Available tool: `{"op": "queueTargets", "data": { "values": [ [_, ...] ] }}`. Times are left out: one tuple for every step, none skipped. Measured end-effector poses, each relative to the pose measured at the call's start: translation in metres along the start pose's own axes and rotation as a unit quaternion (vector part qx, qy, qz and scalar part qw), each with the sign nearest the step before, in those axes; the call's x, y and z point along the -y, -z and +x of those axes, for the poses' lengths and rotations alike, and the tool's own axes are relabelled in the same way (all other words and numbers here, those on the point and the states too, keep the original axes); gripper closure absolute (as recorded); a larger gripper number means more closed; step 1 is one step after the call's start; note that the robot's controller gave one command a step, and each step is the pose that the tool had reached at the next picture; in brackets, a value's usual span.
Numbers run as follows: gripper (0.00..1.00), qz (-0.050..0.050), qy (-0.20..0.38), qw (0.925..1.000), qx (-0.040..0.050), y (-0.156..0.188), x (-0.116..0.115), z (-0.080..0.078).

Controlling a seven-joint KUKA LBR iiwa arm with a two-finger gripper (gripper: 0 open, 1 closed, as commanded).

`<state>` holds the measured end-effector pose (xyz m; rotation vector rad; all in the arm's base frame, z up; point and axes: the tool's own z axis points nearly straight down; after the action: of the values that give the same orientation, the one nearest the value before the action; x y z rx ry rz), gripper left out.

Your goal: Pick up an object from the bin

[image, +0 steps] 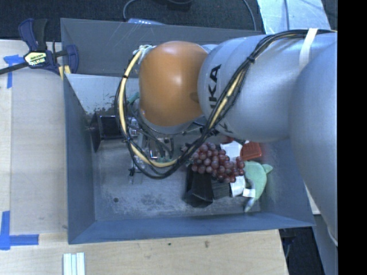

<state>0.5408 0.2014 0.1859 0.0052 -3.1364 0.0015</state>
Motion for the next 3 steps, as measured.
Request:
{"op": "queueTargets", "data": {
  "values": [
    [0.00,-0.001,-0.001,1.0000,0.0039,0.005,0.001,-0.002],
    [0.00,0.000,0.041,0.9991,-0.0020,0.027,0.010,-0.020],
    [0.00,0.000,0.087,0.9962,0.0027,0.084,0.063,-0.018]
  ]
}}
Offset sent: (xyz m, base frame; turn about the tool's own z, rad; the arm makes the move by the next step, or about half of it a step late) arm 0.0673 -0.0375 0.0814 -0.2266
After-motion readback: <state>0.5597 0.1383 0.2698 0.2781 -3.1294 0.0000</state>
